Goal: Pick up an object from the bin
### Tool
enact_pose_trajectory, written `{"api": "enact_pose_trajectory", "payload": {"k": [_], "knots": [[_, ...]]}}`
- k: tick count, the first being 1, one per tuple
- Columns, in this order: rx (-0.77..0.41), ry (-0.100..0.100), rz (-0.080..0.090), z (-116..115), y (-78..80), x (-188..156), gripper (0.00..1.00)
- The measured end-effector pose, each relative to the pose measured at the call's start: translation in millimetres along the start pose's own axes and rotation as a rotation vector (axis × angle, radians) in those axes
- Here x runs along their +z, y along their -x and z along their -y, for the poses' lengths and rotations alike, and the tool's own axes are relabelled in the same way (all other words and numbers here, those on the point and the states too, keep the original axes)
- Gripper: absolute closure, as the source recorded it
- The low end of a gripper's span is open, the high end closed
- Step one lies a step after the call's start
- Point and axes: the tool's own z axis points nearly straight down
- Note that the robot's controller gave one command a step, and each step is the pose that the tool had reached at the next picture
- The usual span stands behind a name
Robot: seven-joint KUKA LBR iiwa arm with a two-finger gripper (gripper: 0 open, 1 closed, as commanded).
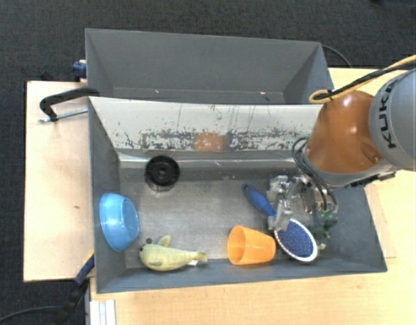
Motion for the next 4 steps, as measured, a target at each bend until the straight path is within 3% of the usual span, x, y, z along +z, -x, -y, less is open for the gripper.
{"api": "enact_pose_trajectory", "payload": {"k": [1,2,3,4], "knots": [[0.251,0.007,-0.017,6.9,17.7,6.5,1.0],[0.292,-0.003,0.015,8.1,2.3,-100.1,1.0],[0.292,-0.004,0.006,8.2,0.9,-95.5,0.0],[0.26,0.0,0.008,-93.5,7.8,4.1,0.0]]}}
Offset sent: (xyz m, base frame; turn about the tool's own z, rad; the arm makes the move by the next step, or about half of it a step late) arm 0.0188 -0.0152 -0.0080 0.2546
